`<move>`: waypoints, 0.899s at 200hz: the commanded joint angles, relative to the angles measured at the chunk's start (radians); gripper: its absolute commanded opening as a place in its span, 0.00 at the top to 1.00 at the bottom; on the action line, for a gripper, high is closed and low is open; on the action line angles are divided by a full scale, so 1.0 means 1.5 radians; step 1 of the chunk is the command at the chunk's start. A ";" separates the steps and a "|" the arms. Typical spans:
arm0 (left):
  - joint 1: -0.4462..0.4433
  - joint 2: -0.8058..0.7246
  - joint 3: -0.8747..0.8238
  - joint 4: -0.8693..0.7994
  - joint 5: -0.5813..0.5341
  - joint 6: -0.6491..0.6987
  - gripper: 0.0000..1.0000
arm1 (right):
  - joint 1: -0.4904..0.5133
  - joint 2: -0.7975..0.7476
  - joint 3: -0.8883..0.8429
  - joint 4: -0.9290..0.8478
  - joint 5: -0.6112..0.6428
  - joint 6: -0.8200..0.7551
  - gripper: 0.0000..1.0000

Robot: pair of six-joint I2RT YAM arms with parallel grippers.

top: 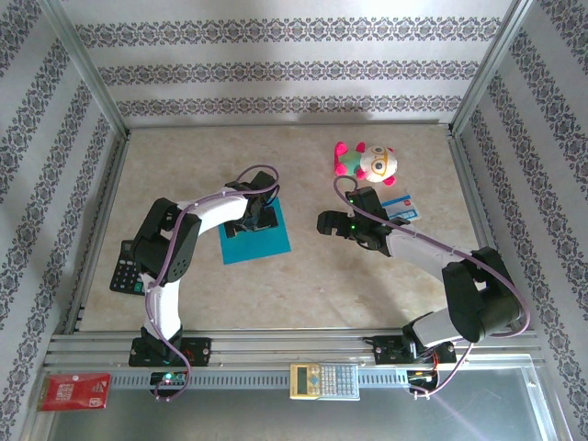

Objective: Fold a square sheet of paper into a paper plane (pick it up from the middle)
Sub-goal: First fold in half a square sheet of paper at the center of the table.

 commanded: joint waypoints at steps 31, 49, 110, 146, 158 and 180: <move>-0.017 0.037 -0.021 -0.004 0.014 -0.016 0.00 | 0.004 0.003 -0.005 0.010 -0.006 0.005 0.02; -0.017 0.037 -0.024 -0.005 0.012 -0.014 0.01 | 0.004 0.004 -0.003 0.011 -0.007 0.005 0.02; -0.017 0.035 -0.030 0.006 0.026 -0.008 0.03 | 0.004 -0.002 -0.006 0.011 -0.002 0.010 0.02; -0.017 0.032 -0.029 0.007 0.030 -0.002 0.05 | 0.004 -0.005 -0.008 0.008 0.002 0.010 0.02; -0.017 0.031 -0.029 0.009 0.034 0.001 0.06 | 0.004 -0.005 -0.009 0.007 0.003 0.011 0.02; -0.017 0.025 -0.024 0.012 0.047 0.006 0.09 | 0.004 -0.005 -0.008 0.008 0.002 0.013 0.02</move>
